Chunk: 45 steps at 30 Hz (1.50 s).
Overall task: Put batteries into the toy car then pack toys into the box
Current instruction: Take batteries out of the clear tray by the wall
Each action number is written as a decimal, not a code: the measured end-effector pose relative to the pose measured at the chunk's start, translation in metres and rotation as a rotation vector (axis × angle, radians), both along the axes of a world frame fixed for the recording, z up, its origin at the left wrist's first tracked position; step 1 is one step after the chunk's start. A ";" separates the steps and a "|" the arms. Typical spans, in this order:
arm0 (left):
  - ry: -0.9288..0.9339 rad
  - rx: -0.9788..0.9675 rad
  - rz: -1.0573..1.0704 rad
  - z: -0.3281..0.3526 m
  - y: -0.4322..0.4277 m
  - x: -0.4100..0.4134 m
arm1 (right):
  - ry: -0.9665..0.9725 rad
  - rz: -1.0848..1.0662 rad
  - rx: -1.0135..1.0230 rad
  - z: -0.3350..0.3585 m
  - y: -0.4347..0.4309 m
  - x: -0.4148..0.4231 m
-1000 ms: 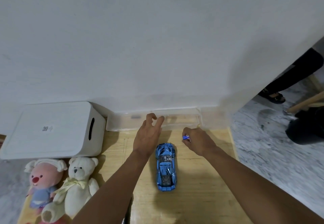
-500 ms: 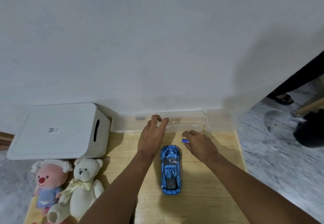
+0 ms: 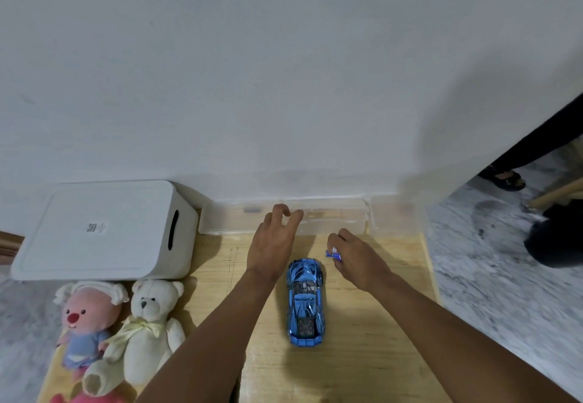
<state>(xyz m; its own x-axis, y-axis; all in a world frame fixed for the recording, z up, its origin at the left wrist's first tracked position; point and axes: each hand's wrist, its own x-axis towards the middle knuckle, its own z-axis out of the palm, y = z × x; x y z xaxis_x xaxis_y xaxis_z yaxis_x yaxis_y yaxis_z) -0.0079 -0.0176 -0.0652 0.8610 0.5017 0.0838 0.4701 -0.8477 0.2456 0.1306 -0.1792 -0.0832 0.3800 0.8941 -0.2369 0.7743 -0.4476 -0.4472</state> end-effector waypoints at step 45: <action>-0.063 0.218 0.012 0.010 0.013 0.006 | -0.371 -0.035 0.334 0.031 0.006 0.047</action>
